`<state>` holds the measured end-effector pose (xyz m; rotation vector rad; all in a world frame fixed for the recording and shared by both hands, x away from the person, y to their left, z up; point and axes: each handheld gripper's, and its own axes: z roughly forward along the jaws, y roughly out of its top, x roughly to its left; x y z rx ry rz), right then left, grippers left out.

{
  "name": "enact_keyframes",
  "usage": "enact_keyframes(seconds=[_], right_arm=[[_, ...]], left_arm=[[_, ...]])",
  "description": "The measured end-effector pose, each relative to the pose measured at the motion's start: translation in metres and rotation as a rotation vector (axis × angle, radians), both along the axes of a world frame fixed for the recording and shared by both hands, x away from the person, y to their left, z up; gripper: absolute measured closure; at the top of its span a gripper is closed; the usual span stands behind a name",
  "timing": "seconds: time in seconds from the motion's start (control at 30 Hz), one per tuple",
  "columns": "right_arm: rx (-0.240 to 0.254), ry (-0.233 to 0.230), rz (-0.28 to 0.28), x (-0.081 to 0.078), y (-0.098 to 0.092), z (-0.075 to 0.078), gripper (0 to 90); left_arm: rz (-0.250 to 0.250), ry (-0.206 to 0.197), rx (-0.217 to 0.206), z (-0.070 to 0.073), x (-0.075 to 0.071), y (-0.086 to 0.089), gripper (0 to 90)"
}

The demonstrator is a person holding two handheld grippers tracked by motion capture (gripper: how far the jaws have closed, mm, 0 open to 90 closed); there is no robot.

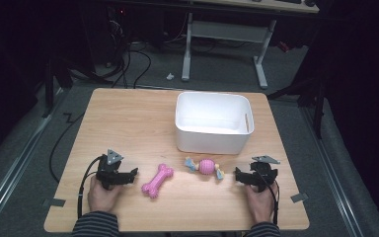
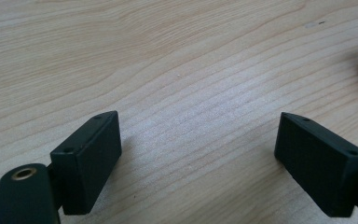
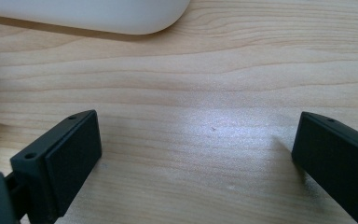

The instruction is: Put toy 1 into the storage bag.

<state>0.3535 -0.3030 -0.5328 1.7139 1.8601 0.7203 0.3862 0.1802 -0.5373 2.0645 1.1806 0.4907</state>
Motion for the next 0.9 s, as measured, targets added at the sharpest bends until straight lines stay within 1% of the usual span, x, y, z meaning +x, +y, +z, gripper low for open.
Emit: enact_keyframes(seconds=[0.3, 0.37, 0.57, 0.63, 0.73, 0.77, 0.9], right_arm=[[-0.003, -0.012, -0.004, -0.0021, 0.0001, 0.0002, 5.0], [-0.005, -0.015, 0.003, -0.0026, 0.0005, 0.0004, 6.2], [-0.006, -0.019, 0.009, -0.0026, 0.0006, 0.0004, 7.4], [-0.007, -0.024, 0.017, -0.0033, 0.0012, 0.0005, 9.7], [-0.005, -0.026, 0.026, -0.0034, 0.0015, 0.0007, 10.4], [-0.005, -0.026, 0.026, -0.0033, 0.0014, 0.0007, 10.4], [-0.006, -0.028, 0.025, -0.0032, 0.0015, 0.0006, 10.7]], left_arm=[[0.012, 0.003, 0.001, 0.0000, 0.0000, -0.0007, 13.9], [0.016, 0.003, 0.001, 0.0001, 0.0000, -0.0008, 14.1], [0.038, 0.004, -0.001, 0.0002, -0.0019, -0.0003, 14.9], [0.053, 0.003, 0.000, 0.0003, -0.0020, -0.0018, 14.8], [0.056, 0.004, 0.000, 0.0003, -0.0019, -0.0021, 14.7], [0.066, 0.001, 0.001, 0.0002, -0.0021, -0.0027, 14.7], [0.062, 0.003, 0.004, 0.0003, -0.0024, -0.0029, 14.2]])
